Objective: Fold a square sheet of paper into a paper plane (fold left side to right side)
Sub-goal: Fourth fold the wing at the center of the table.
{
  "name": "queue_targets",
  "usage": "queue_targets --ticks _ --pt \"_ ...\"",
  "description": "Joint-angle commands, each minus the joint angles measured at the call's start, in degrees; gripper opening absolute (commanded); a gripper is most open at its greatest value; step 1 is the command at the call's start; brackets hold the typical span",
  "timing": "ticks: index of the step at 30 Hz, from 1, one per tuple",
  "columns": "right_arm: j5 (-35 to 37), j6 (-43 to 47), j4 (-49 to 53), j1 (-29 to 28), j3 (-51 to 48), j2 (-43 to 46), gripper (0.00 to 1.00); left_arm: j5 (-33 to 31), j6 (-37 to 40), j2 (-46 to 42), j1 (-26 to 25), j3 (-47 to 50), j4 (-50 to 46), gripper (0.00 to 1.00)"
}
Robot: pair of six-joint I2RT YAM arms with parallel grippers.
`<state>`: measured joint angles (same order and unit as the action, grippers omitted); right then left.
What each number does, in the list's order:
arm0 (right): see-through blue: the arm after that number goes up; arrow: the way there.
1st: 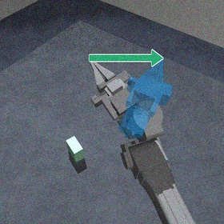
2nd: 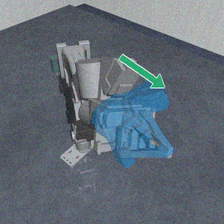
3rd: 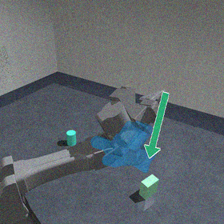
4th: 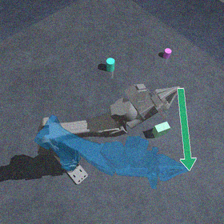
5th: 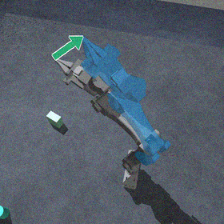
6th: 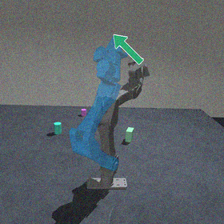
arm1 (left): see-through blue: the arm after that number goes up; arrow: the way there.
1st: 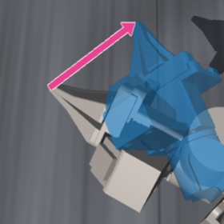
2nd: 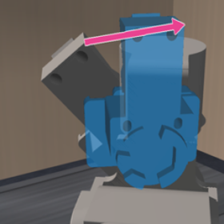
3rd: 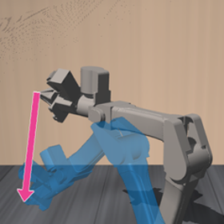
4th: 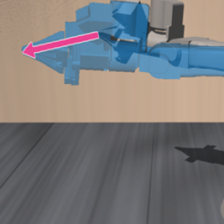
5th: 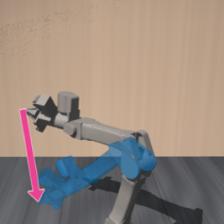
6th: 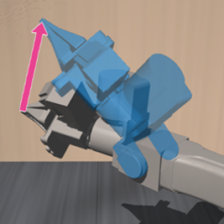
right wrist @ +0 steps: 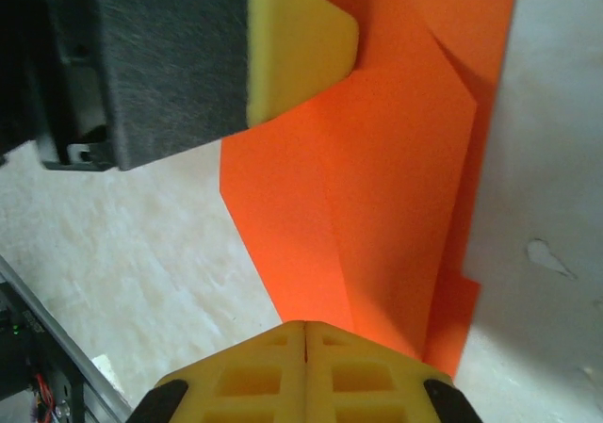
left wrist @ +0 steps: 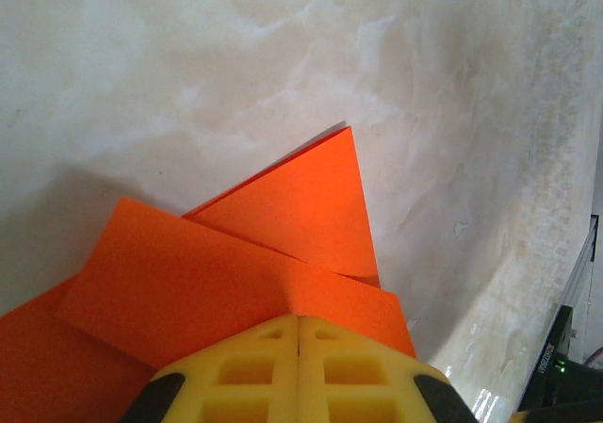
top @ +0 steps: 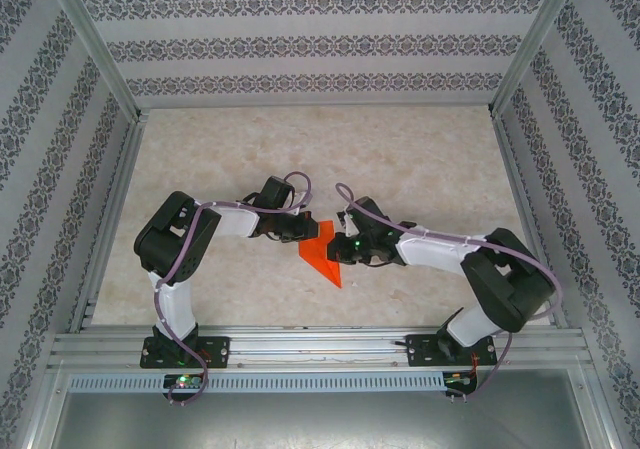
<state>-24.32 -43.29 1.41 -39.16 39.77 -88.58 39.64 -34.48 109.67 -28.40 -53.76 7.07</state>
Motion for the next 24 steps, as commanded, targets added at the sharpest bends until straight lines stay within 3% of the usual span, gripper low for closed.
queue_targets --ticks 1,24 --pt "-0.8 -1.2 -3.1 -0.9 2.2 -3.2 0.0 -3.8 2.0 2.1 0.0 1.5 -3.3 0.0" --pt "3.6 1.5 0.4 -1.1 7.9 -11.9 0.0 -5.4 2.6 2.0 0.0 0.6 -5.8 0.0"
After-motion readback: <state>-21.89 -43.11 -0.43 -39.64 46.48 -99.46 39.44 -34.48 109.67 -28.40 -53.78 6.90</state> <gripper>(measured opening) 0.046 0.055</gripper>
